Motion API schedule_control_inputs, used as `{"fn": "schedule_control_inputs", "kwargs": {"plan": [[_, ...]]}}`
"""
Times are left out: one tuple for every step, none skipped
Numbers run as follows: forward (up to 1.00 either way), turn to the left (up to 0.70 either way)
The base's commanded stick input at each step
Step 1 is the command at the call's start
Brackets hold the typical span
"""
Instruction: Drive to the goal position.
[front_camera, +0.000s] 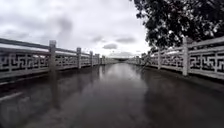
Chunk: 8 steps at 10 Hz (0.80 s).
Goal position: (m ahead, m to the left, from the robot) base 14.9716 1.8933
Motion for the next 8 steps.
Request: {"fn": "schedule_control_inputs", "kwargs": {"plan": [[0.53,0.04],[0.53,0.08],[0.53,0.06],[0.53,0.01],[0.53,0.00],[0.53,0.00],[0.53,0.00],[0.53,0.00]]}}
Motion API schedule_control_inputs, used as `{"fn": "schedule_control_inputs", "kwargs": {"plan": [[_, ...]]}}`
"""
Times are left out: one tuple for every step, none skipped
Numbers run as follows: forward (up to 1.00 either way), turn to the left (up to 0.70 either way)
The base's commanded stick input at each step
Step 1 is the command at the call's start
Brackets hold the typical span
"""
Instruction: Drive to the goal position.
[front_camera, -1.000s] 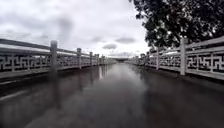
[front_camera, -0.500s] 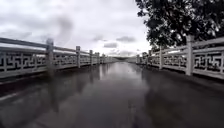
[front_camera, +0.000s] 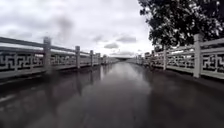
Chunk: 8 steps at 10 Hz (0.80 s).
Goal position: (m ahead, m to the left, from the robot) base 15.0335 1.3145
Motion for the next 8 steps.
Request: {"fn": "schedule_control_inputs", "kwargs": {"plan": [[0.53,0.00],[0.53,0.00],[0.53,0.00],[0.40,0.00],[0.40,0.00],[0.40,0.00],[0.40,0.00],[0.40,0.00]]}}
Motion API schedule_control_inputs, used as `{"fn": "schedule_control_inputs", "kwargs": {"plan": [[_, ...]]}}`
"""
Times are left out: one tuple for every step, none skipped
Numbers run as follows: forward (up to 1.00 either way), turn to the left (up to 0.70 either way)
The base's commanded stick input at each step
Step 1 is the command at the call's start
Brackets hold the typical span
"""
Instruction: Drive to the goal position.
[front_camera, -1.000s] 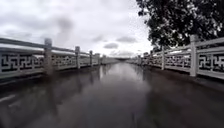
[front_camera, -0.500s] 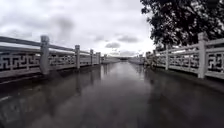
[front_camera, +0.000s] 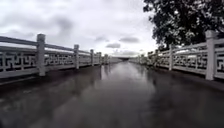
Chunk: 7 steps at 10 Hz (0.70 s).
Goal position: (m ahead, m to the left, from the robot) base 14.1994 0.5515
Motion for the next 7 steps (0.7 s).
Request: {"fn": "schedule_control_inputs", "kwargs": {"plan": [[0.40,0.00],[0.40,0.00],[0.40,0.00],[0.51,0.00],[0.53,0.00],[0.53,0.00],[0.53,0.00]]}}
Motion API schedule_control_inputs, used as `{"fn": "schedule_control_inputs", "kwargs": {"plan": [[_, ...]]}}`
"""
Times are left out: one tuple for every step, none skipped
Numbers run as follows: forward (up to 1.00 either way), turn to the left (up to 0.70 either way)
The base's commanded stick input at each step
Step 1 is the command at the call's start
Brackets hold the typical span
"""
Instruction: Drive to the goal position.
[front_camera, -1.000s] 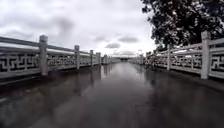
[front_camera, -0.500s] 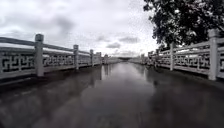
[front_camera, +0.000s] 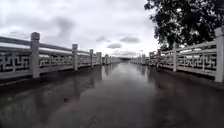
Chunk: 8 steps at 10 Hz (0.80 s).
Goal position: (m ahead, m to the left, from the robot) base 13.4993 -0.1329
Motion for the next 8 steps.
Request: {"fn": "schedule_control_inputs", "kwargs": {"plan": [[0.53,0.00],[0.53,0.00],[0.53,0.00],[0.53,0.00],[0.53,0.00],[0.53,0.00],[0.53,0.00],[0.53,0.00]]}}
